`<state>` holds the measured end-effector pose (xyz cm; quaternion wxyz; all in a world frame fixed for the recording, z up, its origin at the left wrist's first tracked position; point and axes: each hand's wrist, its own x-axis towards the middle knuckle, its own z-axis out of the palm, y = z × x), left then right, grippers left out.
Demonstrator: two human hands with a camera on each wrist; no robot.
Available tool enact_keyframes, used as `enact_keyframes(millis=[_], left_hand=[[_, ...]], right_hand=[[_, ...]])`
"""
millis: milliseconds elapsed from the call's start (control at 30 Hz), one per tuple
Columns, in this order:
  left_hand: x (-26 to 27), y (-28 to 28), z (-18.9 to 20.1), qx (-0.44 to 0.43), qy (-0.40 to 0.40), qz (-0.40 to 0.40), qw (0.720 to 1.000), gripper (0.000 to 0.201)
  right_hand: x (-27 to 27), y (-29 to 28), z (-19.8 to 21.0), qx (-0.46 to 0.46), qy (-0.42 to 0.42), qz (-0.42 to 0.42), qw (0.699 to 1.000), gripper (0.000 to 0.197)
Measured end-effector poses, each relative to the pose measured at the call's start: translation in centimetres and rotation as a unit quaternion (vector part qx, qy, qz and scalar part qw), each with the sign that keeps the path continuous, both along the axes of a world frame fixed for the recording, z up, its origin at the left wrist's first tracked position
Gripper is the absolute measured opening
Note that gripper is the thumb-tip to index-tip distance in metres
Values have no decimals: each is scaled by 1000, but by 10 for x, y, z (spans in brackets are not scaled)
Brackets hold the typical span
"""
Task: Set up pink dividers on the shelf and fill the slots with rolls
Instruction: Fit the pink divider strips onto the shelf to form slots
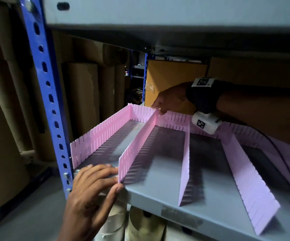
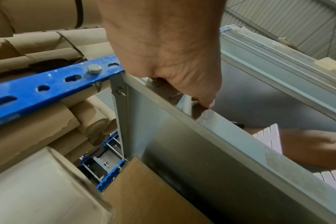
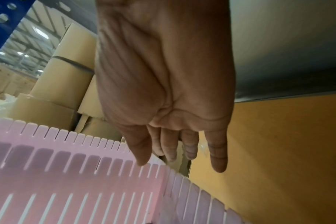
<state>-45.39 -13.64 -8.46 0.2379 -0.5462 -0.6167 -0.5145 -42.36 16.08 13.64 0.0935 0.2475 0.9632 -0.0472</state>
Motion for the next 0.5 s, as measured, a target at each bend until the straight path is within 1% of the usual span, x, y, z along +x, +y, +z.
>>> enact_keyframes(millis=[67,100,167,233,267,300,367,400,433,500], left_hand=[[1,-2,8,-5,-14,4,1000,27],[2,-2,8,-5,-15,8,1000,23],[4,-2,9,-8,-24,16,1000,18],[10,-5,15,4,-37,20,999,24],[16,-7,17,10,-50,27,998,29],[23,-7,19,23,-52,42,998,34],[34,-12,24,34,-39,75,996,35],[38,-13,28,44,-14,74,996,33],[42,-15,33,47,14,68,996,37],[55,-13,42,-4,84,38,996,58]], right_hand=[[4,0,5,2,0,-9,1000,52],[8,2,10,-8,20,-18,1000,51],[21,5,22,-18,80,-20,996,45],[37,12,31,-19,119,-20,993,34],[44,16,35,-10,106,-22,994,27],[53,19,37,8,74,-30,997,21],[65,22,36,54,6,-41,998,20],[72,25,34,66,-19,-45,997,21],[77,27,32,68,-37,-48,996,21],[86,31,23,71,-66,-52,994,15]])
